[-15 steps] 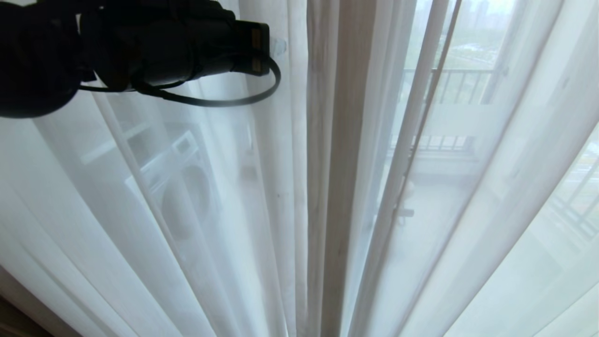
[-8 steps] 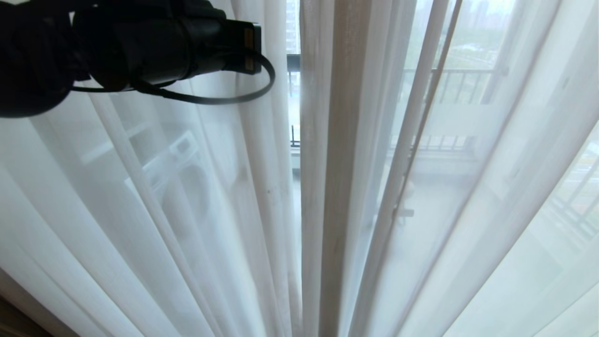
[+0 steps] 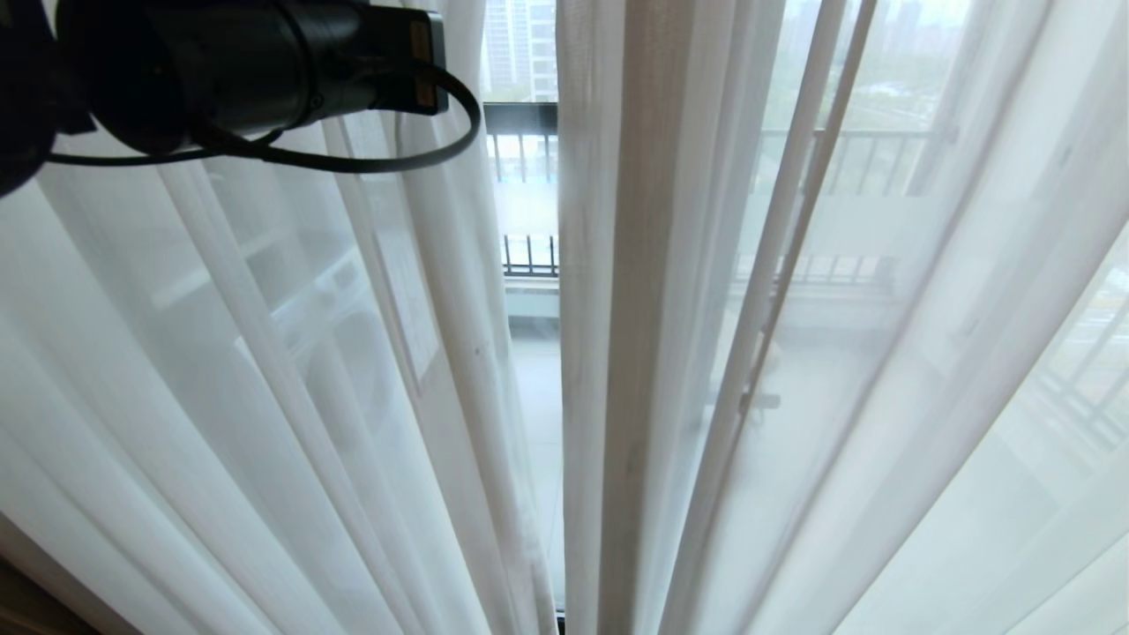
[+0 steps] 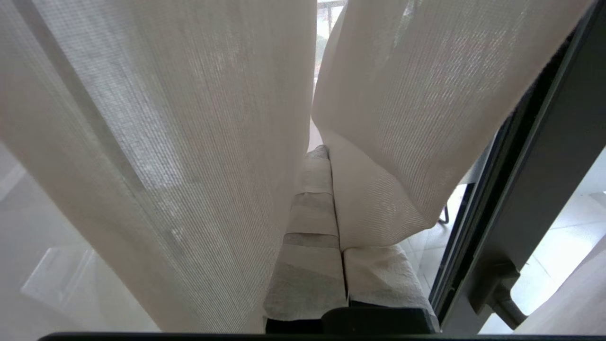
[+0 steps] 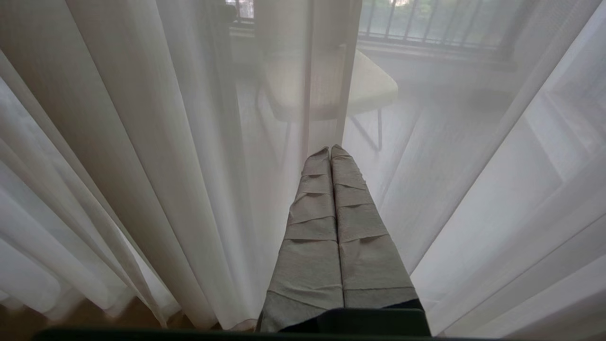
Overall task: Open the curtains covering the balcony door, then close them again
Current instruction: Pull the inner curtains open on both sides
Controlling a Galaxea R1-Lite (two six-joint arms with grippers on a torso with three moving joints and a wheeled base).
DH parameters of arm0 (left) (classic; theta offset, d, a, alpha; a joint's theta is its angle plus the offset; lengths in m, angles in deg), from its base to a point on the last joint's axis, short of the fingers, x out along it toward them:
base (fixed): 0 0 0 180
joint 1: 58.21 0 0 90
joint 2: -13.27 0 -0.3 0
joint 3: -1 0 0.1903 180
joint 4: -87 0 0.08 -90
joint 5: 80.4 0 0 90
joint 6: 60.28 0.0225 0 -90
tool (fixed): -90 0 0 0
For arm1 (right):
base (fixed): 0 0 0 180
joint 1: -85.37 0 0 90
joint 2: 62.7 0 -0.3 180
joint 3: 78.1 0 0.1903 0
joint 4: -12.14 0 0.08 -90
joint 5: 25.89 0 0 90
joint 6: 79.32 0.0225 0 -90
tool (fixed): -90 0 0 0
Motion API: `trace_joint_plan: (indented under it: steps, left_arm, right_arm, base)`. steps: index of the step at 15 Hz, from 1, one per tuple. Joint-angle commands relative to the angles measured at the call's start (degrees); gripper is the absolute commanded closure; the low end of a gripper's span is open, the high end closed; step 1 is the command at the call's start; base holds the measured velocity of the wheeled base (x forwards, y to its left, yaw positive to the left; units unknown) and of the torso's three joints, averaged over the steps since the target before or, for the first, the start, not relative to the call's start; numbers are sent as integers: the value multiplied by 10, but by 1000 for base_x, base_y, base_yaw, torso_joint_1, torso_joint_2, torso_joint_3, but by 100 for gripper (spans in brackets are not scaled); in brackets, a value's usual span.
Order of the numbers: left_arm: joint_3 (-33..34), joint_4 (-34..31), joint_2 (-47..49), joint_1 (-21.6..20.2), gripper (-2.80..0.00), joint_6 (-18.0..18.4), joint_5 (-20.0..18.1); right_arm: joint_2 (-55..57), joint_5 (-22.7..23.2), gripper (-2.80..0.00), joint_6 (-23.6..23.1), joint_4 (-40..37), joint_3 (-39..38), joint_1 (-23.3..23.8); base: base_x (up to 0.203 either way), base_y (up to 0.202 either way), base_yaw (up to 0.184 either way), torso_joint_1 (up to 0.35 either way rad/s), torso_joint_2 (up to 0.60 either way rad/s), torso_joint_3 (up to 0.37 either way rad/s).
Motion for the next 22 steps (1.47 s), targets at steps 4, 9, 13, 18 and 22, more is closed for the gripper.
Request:
trace_joint_plan:
  steps: [4,9,13,18,22]
  left_arm:
    - [43,0,-58,-46,0,4,18]
    - [89,0,-107,-123,0,1,18]
    - [118,0,-128,-163,0,-1,18]
    - [121,0,-129,-186,0,-3,19]
    - [125,0,-131,-190,0,-14,19]
  right_arm:
    - [0,0,0,0,0,0,0]
    - [0,0,0,0,0,0,0]
    - [0,0,0,0,0,0,0]
    - [0,0,0,0,0,0,0]
    - [0,0,0,0,0,0,0]
  base:
    - [0,0,0,0,0,0]
    - [0,0,0,0,0,0]
    - [0,0,0,0,0,0]
    - [0,0,0,0,0,0]
    - [0,0,0,0,0,0]
